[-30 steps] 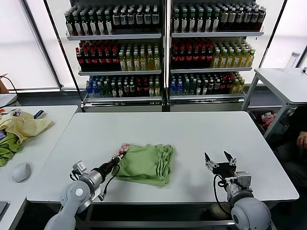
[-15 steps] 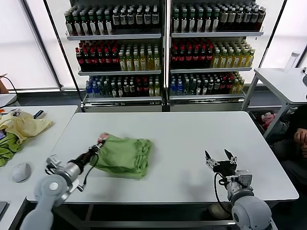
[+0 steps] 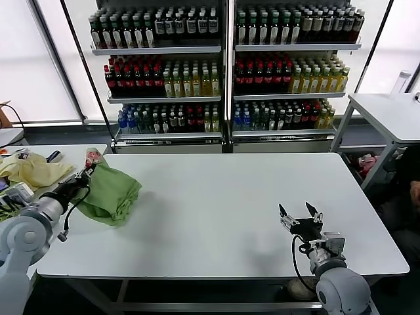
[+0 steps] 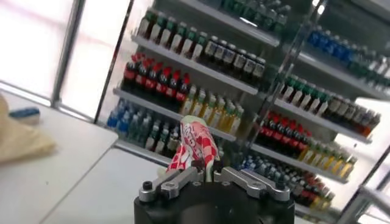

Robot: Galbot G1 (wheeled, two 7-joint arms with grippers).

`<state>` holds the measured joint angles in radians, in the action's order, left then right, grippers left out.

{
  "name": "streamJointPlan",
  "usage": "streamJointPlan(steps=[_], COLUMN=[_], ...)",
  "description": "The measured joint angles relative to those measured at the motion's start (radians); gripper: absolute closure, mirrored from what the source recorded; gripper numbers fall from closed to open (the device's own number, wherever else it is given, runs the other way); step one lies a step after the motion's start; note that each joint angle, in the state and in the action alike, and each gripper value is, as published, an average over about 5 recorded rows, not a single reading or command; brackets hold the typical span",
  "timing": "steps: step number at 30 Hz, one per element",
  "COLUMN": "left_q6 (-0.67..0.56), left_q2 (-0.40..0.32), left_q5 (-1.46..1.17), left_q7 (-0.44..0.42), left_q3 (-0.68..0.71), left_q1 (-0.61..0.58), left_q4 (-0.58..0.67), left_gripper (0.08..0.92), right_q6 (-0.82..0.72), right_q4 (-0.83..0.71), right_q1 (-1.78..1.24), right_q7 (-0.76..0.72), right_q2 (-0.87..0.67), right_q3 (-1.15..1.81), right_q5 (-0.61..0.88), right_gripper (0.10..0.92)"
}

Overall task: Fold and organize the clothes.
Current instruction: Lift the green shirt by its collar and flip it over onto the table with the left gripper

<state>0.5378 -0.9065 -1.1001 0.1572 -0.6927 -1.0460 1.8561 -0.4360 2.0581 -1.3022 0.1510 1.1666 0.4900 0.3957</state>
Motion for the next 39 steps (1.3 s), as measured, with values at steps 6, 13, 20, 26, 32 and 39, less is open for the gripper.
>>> streamJointPlan(steps=[6,13,20,26,32,39], left_q6=[-0.018,-0.014,-0.013,-0.028,-0.064,-0.102], left_q2=[-0.051,-0.174,-0.308,-0.408,-0.451,-0.450], left_q5=[0.212,0.375,0.441,0.548,0.636,0.666], left_q7=[0.023,0.065,0.101,0.104,0.065,0.026], left_q3=[0.125,0.315,0.485,0.595,0.673,0.720], left_q1=[0.029,0.101,0.199,0.263,0.286,0.271], left_q4=[0.009,0.002,-0.067,-0.177,-0.222,-0.183], left_gripper=[0.877,0.877,0.877,0.860,0.707,0.508], right_q6=[0.005,0.007,0.009,0.009,0.009,0.010], right_q4=[0.006,0.009,0.013,0.012,0.001,-0.022], right_q1=[-0.005,-0.007,-0.013,-0.006,0.011,0.041], right_q7=[0.000,-0.001,-0.003,-0.007,-0.009,-0.003], right_q2=[0.008,0.010,0.008,0.003,0.000,0.008], right_q3=[0.012,0.029,0.048,0.055,0.049,0.021], right_q5=[-0.002,-0.002,0.001,0.008,0.010,0.007], right_gripper=[0.203,0.203,0.203,0.203,0.203,0.203])
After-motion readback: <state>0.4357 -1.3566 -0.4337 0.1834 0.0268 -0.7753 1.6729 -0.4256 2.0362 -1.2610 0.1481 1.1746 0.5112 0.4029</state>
